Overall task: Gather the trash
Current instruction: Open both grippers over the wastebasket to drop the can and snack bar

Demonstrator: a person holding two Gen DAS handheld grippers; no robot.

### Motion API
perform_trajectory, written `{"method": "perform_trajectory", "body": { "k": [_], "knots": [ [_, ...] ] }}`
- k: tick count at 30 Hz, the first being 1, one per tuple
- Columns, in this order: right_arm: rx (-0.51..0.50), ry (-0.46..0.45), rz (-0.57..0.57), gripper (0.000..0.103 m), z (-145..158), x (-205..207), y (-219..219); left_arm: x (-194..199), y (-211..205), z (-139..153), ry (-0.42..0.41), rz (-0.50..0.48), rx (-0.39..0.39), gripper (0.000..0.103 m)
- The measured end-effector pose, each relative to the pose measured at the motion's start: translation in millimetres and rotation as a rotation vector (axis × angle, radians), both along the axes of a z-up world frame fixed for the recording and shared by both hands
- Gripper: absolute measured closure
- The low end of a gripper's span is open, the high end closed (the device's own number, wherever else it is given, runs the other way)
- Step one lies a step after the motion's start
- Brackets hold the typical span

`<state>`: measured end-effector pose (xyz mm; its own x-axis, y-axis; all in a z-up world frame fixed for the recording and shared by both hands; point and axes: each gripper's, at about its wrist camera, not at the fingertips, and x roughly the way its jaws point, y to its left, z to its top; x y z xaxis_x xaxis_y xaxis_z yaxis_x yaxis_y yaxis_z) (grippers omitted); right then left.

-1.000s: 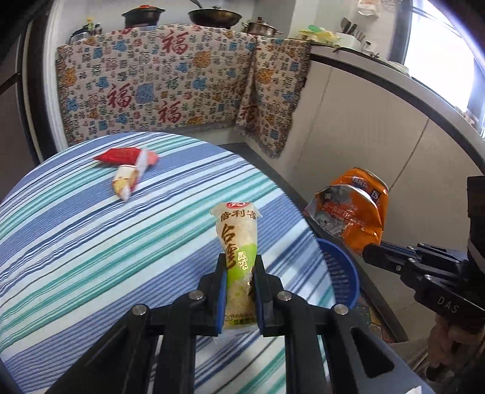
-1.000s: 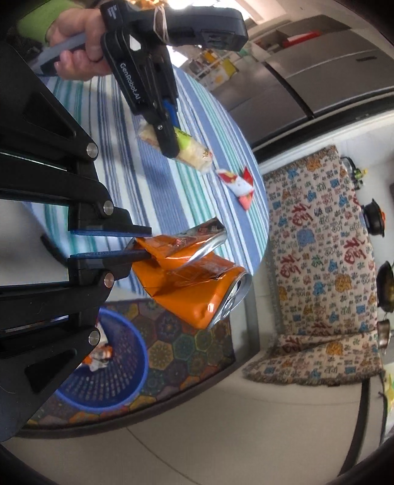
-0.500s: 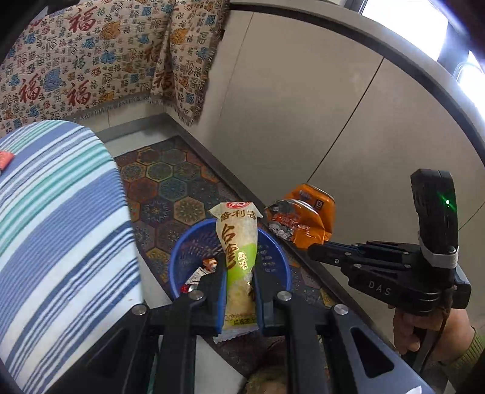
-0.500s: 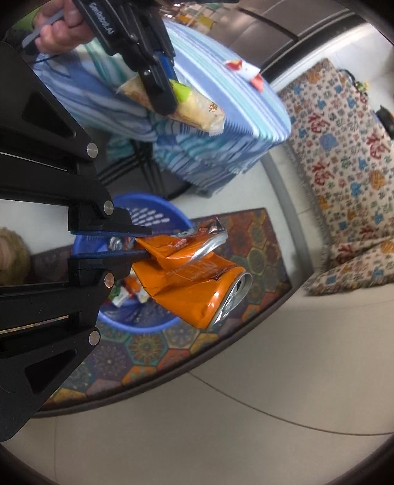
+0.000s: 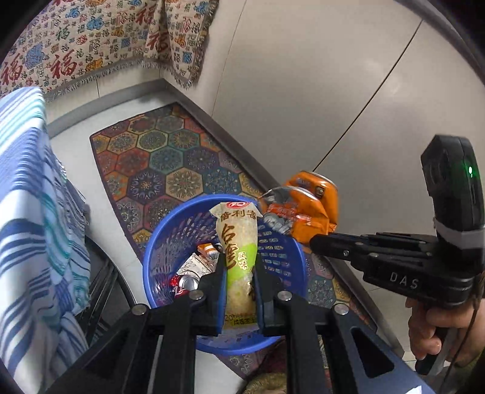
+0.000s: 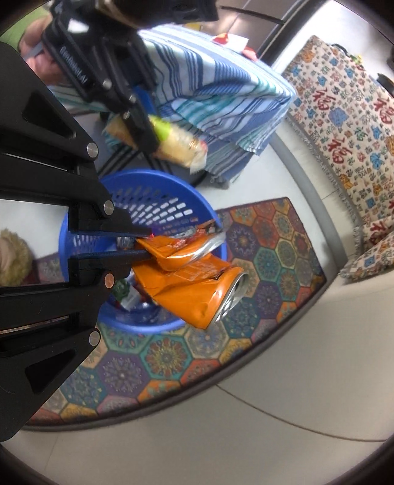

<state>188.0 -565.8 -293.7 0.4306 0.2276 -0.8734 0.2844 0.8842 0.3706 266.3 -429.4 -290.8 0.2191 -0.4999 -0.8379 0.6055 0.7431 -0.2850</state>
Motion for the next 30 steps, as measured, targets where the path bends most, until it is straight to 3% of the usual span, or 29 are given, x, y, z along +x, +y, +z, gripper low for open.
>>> {"method": "perform_trajectory", "body": {
  "k": [2, 3, 4, 11, 12, 19, 24, 30],
  "knots": [
    [0.029, 0.011, -0.009, 0.086, -11, 2, -7, 5, -4, -11, 0.012, 0.001, 0.018, 0.078],
    [0.041, 0.011, -0.024, 0.068, -14, 3, -10, 8, -4, -16, 0.026, 0.008, 0.024, 0.055],
    [0.049, 0.012, -0.036, 0.063, -16, 3, -11, 11, -3, -21, 0.036, 0.025, 0.020, 0.039],
    [-0.025, -0.041, -0.083, 0.062, 5, -7, -17, 19, 10, -16, 0.056, 0.083, -0.039, 0.038],
    [-0.052, -0.059, -0.086, 0.058, 13, -9, -16, 17, 12, -11, 0.051, 0.086, -0.050, 0.038],
    [-0.207, -0.187, -0.114, 0.040, 71, -16, 6, -28, 58, 63, -0.010, 0.072, -0.152, 0.038],
    [-0.291, -0.288, -0.079, 0.035, 113, -9, 57, -57, 120, 103, -0.094, 0.126, -0.104, 0.037],
    [-0.283, -0.351, 0.113, 0.034, 127, 19, 161, -44, 224, 107, -0.199, 0.310, 0.038, 0.037]
  ]
}}
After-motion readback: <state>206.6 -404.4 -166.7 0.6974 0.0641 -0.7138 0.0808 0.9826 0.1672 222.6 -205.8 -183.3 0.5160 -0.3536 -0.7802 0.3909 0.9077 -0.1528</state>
